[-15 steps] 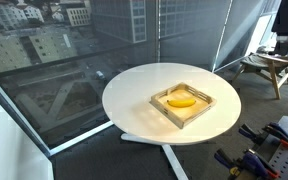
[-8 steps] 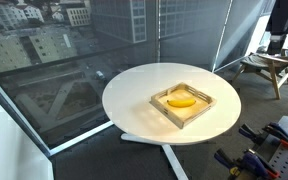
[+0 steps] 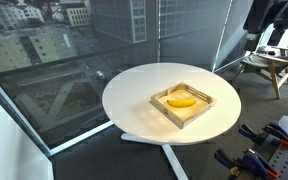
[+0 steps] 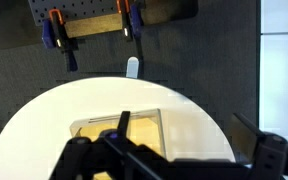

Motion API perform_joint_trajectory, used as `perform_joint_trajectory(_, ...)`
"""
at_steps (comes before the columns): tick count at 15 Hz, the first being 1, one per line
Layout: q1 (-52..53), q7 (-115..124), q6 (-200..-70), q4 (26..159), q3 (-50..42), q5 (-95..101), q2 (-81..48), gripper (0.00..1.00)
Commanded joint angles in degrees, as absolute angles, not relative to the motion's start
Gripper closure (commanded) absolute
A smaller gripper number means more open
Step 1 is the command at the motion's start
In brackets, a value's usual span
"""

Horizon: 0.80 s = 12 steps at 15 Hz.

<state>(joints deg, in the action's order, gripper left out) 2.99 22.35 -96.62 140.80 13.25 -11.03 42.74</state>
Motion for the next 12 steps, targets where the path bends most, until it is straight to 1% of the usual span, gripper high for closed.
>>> perform_joint_trajectory(1, 2.4, 21.5, -98.6, 138.4, 13.0, -9.9, 39.2, 0.0)
perform_joint_trajectory(12, 1.8, 21.4, -101.8, 133.5, 11.5, -7.2, 31.7, 0.0)
